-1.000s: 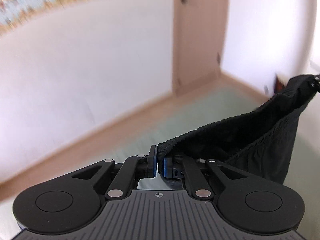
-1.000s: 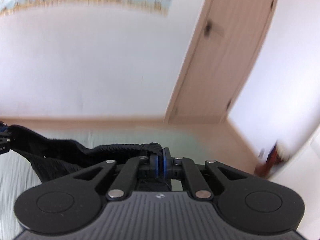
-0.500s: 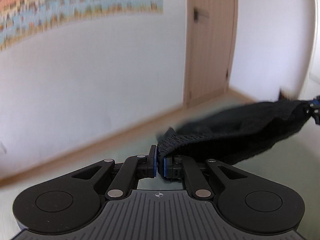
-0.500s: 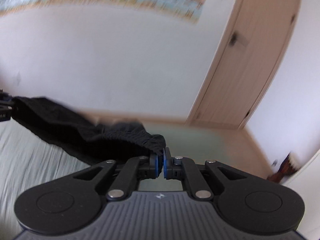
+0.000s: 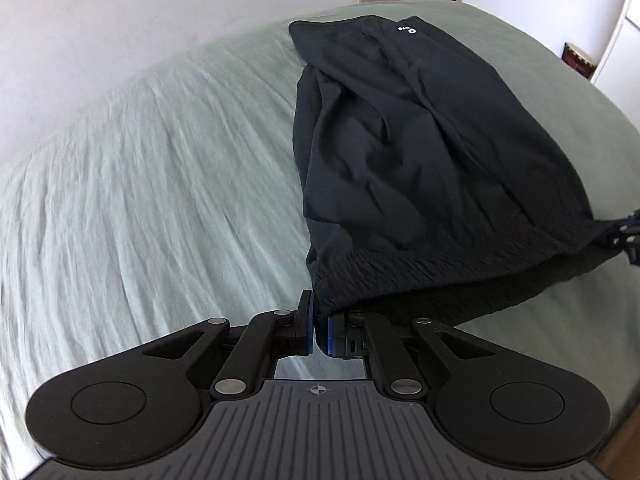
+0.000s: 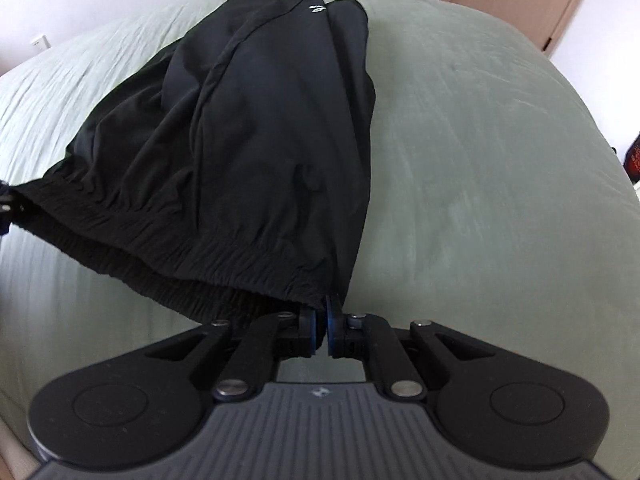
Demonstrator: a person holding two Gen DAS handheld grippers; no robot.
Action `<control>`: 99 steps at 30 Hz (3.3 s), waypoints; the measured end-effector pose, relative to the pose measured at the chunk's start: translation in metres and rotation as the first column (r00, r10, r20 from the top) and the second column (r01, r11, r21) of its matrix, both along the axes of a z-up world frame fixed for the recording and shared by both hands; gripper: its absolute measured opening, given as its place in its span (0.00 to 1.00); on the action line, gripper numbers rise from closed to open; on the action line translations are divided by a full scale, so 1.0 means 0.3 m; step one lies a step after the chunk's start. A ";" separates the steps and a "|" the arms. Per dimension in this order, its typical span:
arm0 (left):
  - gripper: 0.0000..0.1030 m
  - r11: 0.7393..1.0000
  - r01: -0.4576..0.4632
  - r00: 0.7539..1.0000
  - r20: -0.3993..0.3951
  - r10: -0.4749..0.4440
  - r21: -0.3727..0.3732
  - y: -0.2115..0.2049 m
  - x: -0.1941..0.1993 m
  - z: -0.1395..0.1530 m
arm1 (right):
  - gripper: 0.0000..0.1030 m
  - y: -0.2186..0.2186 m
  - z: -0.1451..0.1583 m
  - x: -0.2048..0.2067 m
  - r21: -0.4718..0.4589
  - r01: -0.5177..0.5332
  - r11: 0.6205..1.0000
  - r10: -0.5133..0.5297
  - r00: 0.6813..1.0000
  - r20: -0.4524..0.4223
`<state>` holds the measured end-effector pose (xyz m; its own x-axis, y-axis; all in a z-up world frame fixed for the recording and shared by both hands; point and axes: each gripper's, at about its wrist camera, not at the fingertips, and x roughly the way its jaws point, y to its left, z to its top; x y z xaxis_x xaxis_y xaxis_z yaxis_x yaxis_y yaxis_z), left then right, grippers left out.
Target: Fold clothes
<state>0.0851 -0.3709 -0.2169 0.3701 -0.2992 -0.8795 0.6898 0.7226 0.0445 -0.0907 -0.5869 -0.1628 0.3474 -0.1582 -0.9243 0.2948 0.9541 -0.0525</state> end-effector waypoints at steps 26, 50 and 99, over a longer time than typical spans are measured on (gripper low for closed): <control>0.39 0.928 0.371 0.928 0.017 -0.371 0.021 -0.123 -0.209 0.098 | 0.56 0.051 0.115 0.003 -0.098 -0.183 0.978 0.191 0.978 0.084; 0.38 0.815 0.577 0.809 0.101 -0.579 0.055 -0.357 -0.257 0.103 | 0.14 -0.041 0.251 0.063 0.009 -0.186 0.982 0.177 0.948 0.265; 0.05 0.977 0.209 0.951 0.241 -0.192 -0.048 -0.160 0.233 0.429 | 0.05 0.060 -0.018 0.122 0.434 0.297 0.851 -0.411 0.890 0.197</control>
<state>0.1550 -0.4189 -0.0882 0.4887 -0.4477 -0.7488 0.7974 0.5775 0.1752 -0.0542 -0.5690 -0.1682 0.5820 0.0259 -0.8128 0.5635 0.7077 0.4261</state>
